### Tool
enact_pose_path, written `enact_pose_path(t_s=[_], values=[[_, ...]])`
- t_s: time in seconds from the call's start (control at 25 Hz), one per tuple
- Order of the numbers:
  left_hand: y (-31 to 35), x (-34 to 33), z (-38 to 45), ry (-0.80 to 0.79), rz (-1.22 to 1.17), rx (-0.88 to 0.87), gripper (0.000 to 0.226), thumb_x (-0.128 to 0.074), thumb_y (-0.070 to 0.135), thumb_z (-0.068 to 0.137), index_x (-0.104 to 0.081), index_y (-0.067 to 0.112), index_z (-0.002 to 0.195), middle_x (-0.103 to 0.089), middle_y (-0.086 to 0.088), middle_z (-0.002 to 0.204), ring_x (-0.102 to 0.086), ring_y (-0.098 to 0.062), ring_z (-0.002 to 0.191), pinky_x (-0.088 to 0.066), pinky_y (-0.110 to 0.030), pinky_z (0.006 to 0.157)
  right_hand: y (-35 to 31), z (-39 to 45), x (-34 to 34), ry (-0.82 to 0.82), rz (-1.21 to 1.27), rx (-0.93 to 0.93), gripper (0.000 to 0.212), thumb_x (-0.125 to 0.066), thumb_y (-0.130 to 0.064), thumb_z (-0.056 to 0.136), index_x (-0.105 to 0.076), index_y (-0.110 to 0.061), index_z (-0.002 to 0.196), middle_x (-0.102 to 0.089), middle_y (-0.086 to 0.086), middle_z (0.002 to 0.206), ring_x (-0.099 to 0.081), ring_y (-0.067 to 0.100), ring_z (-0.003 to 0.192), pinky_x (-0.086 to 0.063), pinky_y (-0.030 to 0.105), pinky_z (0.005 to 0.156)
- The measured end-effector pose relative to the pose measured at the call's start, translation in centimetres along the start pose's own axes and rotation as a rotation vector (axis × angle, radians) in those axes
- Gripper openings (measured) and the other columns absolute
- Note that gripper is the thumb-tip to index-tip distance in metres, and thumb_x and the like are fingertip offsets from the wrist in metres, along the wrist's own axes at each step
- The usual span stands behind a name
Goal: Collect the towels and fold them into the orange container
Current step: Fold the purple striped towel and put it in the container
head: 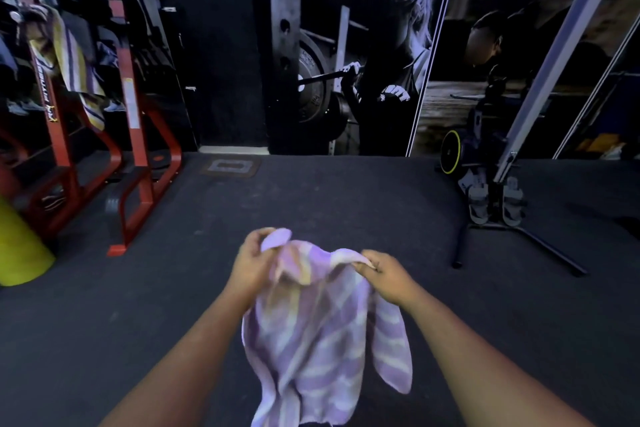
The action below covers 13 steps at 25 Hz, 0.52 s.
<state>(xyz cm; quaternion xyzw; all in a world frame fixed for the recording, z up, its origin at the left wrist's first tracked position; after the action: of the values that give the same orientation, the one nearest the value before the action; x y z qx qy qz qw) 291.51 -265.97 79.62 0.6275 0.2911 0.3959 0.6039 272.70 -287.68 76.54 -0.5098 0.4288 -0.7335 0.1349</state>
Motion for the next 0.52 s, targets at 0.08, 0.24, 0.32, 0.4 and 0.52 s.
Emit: enact_pose_path(t_s=[0.08,0.24,0.32,0.4,0.52], values=[[0.0,-4.1,-1.8,-0.417,0.135,0.004,0.044,-0.075,0.029,0.086,-0.058,0.037,0.125,-0.067,0.024,0.110,-0.065,0.011,0.095,-0.049,-0.009,0.080,-3.2,0.9,-0.8,-0.016,0.001,0.076,0.038,-0.065,-0.029,0.098,-0.041,-0.024,0.069,-0.039,-0.011,0.066,-0.036,0.004,0.061,-0.031,0.026,0.060],[0.3,-5.4,-2.1,-0.526,0.350,-0.048,0.029,-0.068,0.041,0.077,-0.069,0.012,0.085,-0.065,0.011,0.073,-0.058,-0.004,0.066,-0.048,-0.030,0.068,-4.8,1.3,0.1,-0.064,-0.059,0.094,0.043,-0.074,-0.052,0.083,-0.048,-0.024,0.064,-0.047,-0.010,0.059,-0.040,0.005,0.058,-0.032,0.030,0.056],[0.8,-4.0,-1.4,-0.410,0.257,-0.044,0.022,-0.068,0.037,0.079,-0.069,0.015,0.079,-0.064,0.010,0.069,-0.056,-0.005,0.063,-0.046,-0.028,0.064,-3.4,0.4,0.5,-0.197,-0.346,0.066,0.051,-0.075,-0.063,0.076,-0.047,-0.022,0.065,-0.054,-0.007,0.064,-0.049,0.013,0.062,-0.035,0.034,0.057],[1.3,-2.4,-0.7,-0.248,0.120,-0.016,0.016,-0.070,0.032,0.086,-0.068,0.021,0.075,-0.064,0.009,0.067,-0.056,-0.005,0.061,-0.046,-0.024,0.059,-1.5,-0.7,0.0,-0.323,-0.695,0.061,0.045,-0.070,-0.062,0.077,-0.050,-0.022,0.071,-0.059,-0.002,0.078,-0.057,0.023,0.076,-0.042,0.035,0.061],[0.9,0.2,-0.1,0.082,-0.172,0.099,0.012,-0.066,0.018,0.096,-0.069,0.015,0.085,-0.067,0.001,0.078,-0.060,-0.011,0.071,-0.050,-0.026,0.067,2.6,-2.4,-0.8,-0.375,-0.596,0.045,0.022,-0.066,-0.040,0.083,-0.059,-0.019,0.078,-0.050,-0.003,0.083,-0.058,0.027,0.090,-0.044,0.037,0.072]])
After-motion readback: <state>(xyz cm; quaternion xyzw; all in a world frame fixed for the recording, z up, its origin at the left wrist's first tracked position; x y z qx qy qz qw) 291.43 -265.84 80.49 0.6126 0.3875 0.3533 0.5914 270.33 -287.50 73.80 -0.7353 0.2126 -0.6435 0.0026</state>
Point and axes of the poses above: each hand's wrist, its own z-axis towards the middle knuckle, its own x-axis out of the back of the hand, y = z × x, the point moved 4 cm from there along z, towards the middle knuckle
